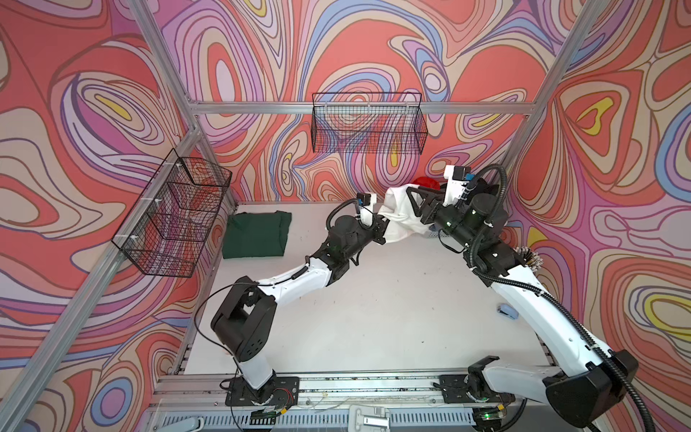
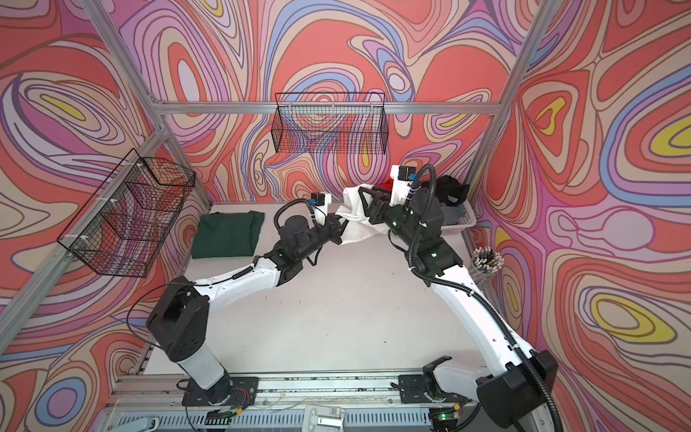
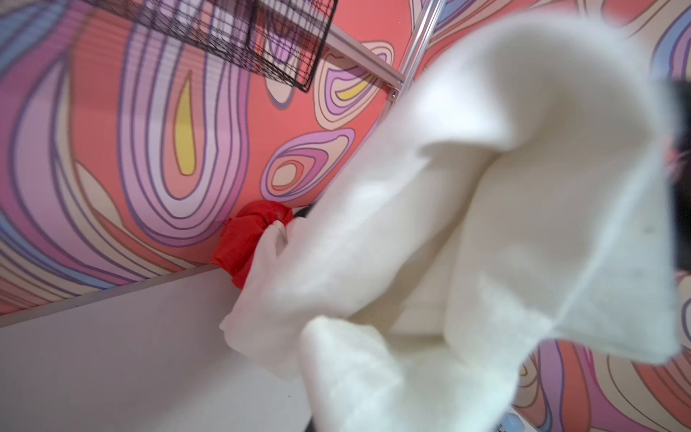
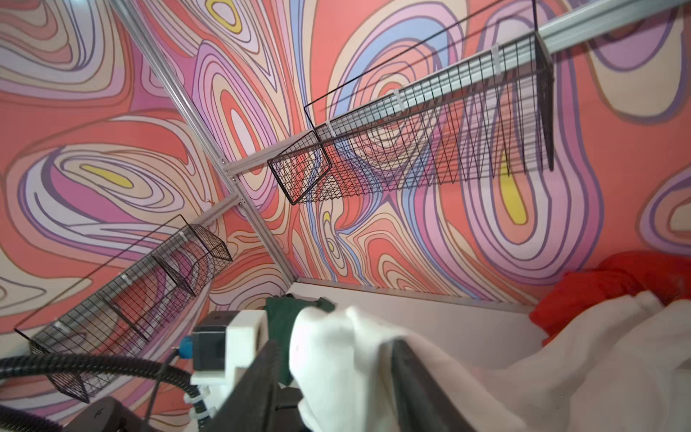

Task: Fold and stack the t-shirts
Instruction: 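Grasp the hanging white t-shirt with the left gripper near the right gripper, then lay the t-shirt down with the left gripper while the right gripper releases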

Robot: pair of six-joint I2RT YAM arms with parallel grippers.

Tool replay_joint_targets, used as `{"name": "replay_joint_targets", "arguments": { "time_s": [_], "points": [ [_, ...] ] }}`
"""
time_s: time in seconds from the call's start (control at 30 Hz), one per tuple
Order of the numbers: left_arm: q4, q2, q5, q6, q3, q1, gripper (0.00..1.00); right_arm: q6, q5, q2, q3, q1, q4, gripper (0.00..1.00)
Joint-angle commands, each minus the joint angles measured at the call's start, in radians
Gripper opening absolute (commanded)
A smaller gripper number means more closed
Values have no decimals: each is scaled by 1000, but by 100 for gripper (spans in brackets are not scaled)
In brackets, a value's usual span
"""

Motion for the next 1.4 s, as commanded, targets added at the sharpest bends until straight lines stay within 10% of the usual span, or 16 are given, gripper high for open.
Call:
{"name": "replay_joint_targets", "arguments": {
  "time_s": [0.0,0.1,0.43,1.37],
  "points": [
    [-85,-150,-222,105,-25,-4,0,1,112,-32,-49,6,-8,84],
    [-164,-259,-364,151,-37,-4,0,3,228,-41,-82,7,-42,97],
    [-237,-432,-459,218,-53,-4,0,7,644,79,-17,5,-341,98],
    [-244,-641,-815,449,-166,-5,0,101,332,261,-157,6,-349,98]
  ]
}}
